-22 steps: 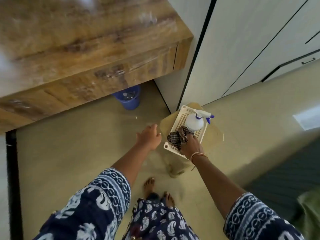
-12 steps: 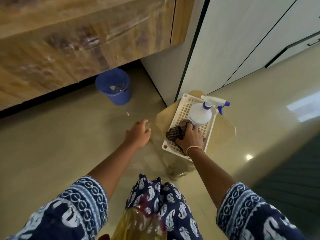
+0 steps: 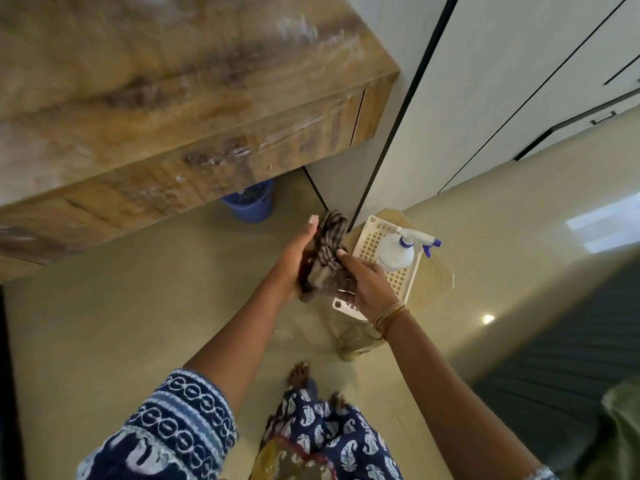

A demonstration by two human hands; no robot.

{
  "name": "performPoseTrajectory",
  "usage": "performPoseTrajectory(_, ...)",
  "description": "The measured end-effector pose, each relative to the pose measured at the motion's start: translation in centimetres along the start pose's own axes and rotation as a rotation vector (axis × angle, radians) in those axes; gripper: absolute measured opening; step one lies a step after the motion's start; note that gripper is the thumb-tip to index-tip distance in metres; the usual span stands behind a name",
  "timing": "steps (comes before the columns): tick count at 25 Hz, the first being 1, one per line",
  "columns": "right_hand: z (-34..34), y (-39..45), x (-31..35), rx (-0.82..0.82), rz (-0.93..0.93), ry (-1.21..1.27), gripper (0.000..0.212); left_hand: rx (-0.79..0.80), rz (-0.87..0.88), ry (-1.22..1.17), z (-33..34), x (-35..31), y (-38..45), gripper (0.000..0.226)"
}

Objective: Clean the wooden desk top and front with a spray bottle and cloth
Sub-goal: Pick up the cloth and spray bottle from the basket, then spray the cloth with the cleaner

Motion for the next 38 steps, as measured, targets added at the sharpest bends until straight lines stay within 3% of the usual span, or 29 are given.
performPoseTrajectory(2, 1.8, -2.0, 1.8, 0.068, -0.035, -0.067, 0.027, 0.055, -0.057, -0.115, 0.6, -1.3, -1.6, 0.064)
performPoseTrajectory(5, 0.2, -2.5, 3.9, -0.013, -0.137, -0.143, 0.028, -0.009, -0.066, -0.065, 0.2, -2.3, -2.0, 0.039)
performPoseTrajectory(8, -5.9, -0.3, 2.7, -0.301, -0.069, -0.016, 0.016, -0.176, -0.051, -0.071, -1.0, -1.7, -1.0, 0.027)
performPoseTrajectory(11, -11.8, 2.5, 0.1, -0.531, 0.044, -0.084, 0.004, -0.277, -0.036, -0.133, -1.7, -0.1, 0.5, 0.041)
performPoseTrajectory(14, -14.2, 6.2, 0.3, -0.574, 0.015, -0.183, 0.051, -0.318, 0.003, -0.172, -2.5, 1.1, 2.7, 0.042)
performPoseTrajectory(16, -14.8, 8.3, 1.5, -0.604, -0.003, -0.192, 0.065, -0.318, 0.024, -0.191, -2.9, 1.6, 4.0, 0.04)
performPoseTrajectory(21, -15.3, 11.1, 5.0, -0.711, -0.145, -0.333, 0.03, -0.367, 0.03, -0.209, -5.6, 2.7, 5.6, 0.047)
performPoseTrajectory(23, -13.8, 11.2, 5.1, -0.605, -0.16, -0.378, 0.034, -0.377, 0.033, -0.225, -5.6, 2.3, 4.9, 0.05)
performPoseTrajectory(25, -10.2, 10.4, 5.9, -0.387, -0.174, -0.402, 0.028, -0.375, 0.044, -0.242, -5.3, 1.3, 3.6, 0.051)
performPoseTrajectory(27, -6.0, 8.3, 7.2, -0.176, -0.146, -0.269, 0.013, -0.378, 0.06, -0.275, -4.9, -0.3, 1.6, 0.052)
performPoseTrajectory(30, 0.6, 3.5, 9.1, 0.083, -0.044, -0.004, 0.012, -0.402, 0.108, -0.322, -4.8, -3.6, -3.3, 0.055)
performPoseTrajectory(34, 9.0, -3.9, 11.5, 0.406, 0.0, -0.237, 0.034, -0.441, 0.229, -0.37, -6.2, -8.3, -11.5, 0.054)
performPoseTrajectory(38, 16.8, -8.7, 11.6, 0.627, 0.042, -0.382, 0.031, -0.542, 0.369, -0.444, -10.8, -11.2, -19.4, 0.059)
Point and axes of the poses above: each hand's wrist, its own y-axis towards the middle knuckle, its own z-axis out of the palm, x = y × z, the point moved 10 cm from there along y, towards the middle knuckle, and after that the axes turned 4 degrees about y, right-handed, at the moved point
